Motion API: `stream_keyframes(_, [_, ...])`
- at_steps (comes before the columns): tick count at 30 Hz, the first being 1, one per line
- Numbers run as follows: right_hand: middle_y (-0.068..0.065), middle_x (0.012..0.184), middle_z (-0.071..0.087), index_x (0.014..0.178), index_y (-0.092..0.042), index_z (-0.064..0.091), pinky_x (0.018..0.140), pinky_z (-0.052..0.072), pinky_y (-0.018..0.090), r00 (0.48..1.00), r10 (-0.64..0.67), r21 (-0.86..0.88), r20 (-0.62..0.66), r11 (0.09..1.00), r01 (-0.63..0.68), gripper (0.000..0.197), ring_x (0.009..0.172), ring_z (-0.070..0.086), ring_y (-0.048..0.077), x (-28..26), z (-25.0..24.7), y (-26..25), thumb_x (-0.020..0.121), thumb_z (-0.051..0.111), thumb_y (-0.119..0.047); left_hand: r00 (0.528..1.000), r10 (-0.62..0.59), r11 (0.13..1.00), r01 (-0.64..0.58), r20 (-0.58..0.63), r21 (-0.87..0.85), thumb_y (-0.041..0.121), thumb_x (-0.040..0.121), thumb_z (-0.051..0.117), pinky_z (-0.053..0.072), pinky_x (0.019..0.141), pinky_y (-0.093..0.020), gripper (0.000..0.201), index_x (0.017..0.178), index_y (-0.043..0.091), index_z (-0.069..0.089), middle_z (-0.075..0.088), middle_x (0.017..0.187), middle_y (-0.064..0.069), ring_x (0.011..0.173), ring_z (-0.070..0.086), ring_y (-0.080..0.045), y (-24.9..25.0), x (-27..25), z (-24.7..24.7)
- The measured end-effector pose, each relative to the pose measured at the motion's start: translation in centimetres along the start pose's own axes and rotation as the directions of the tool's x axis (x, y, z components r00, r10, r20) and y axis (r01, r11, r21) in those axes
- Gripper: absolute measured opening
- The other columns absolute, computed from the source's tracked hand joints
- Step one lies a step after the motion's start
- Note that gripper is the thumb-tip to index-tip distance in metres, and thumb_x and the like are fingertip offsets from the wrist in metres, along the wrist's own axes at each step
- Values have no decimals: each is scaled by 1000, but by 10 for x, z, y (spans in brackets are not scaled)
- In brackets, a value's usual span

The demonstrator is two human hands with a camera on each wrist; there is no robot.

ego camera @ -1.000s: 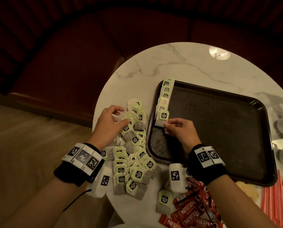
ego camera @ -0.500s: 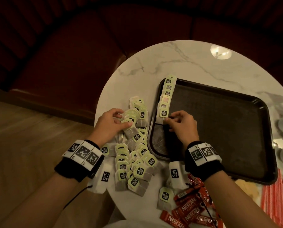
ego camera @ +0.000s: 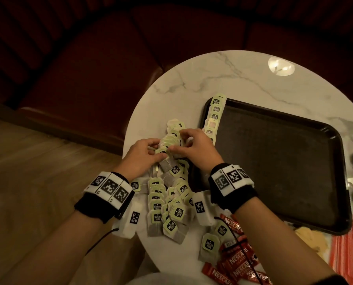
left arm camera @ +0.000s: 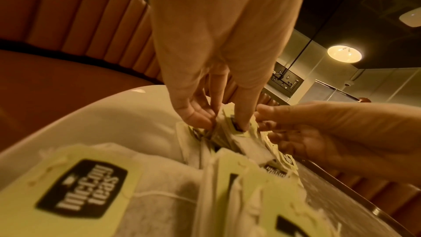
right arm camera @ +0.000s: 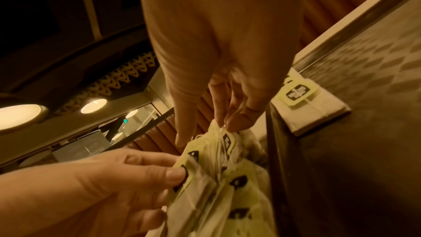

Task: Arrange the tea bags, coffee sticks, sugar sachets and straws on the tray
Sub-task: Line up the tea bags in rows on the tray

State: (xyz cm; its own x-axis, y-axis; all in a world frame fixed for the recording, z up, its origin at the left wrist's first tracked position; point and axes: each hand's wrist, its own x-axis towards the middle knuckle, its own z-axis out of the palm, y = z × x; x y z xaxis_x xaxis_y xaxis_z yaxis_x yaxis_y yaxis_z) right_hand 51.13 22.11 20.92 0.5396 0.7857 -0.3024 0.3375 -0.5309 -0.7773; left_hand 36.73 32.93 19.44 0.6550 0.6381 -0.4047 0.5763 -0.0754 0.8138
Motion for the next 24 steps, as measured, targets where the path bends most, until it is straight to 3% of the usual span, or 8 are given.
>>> stream_keyframes(3, [-1,110,45,121,-12,64,68,35,1,1000,-8,-47,-3,999,8,53,98,49,11,1,4,1,76,84,-29,1000,22,1000,-22,-18,-2,15,80,78,44,74,-20,44,122,16,65,61,100,1,75,54,-4,-1,0,2])
stream_keyframes(5, [-1,111,43,117,-13,66,75,31,4,999,-42,-77,-32,996,39,48,107,47,14,0,8,3,75,85,-25,999,31,999,-31,-35,-4,14,78,79,48,69,-18,34,110,21,68,62,96,1,71,57,-6,1,-2,2])
stream_keyframes(7, [2,112,46,114,-13,68,85,29,13,996,-76,-106,-47,992,71,43,113,44,19,-2,11,5,75,84,-23,998,45,999,-46,-45,-22,12,75,81,55,72,-25,28,95,27,69,65,94,-2,72,65,-15,3,-3,2])
stream_keyframes(9, [3,115,50,113,-12,68,84,27,16,994,-103,-129,-36,987,97,40,112,41,20,-4,11,7,77,83,-22,997,50,998,-52,-50,-36,10,73,83,58,78,-35,28,85,30,68,67,96,-5,78,70,-24,5,-4,1])
stream_keyframes(11, [-1,112,52,113,-13,66,79,25,17,992,-127,-154,-3,980,125,37,108,37,16,-6,10,7,81,80,-24,997,55,997,-57,-51,-43,9,72,83,58,80,-36,27,81,29,68,69,95,-5,79,72,-22,7,-6,0])
stream_keyframes(15, [-5,97,58,105,-17,65,72,29,22,990,-129,-111,48,985,134,28,98,45,16,-10,8,9,82,78,-27,997,70,995,-73,-45,-67,8,71,84,58,79,-32,23,82,23,70,71,89,-3,74,72,-15,10,-9,0])
stream_keyframes(20, [0,88,67,100,-11,66,67,42,24,990,-134,14,43,991,134,28,78,59,15,-12,7,9,82,79,-28,991,94,990,-103,-96,-100,15,67,87,57,77,-38,23,81,19,68,67,85,-9,71,68,-25,14,-12,-3])
stream_keyframes(24, [2,88,69,101,-12,67,68,46,22,991,-113,106,77,989,105,29,68,54,2,-14,-5,5,82,79,-30,983,152,971,-168,-103,-170,39,55,85,53,72,-23,47,95,23,66,61,91,0,78,60,-6,23,-16,-11])
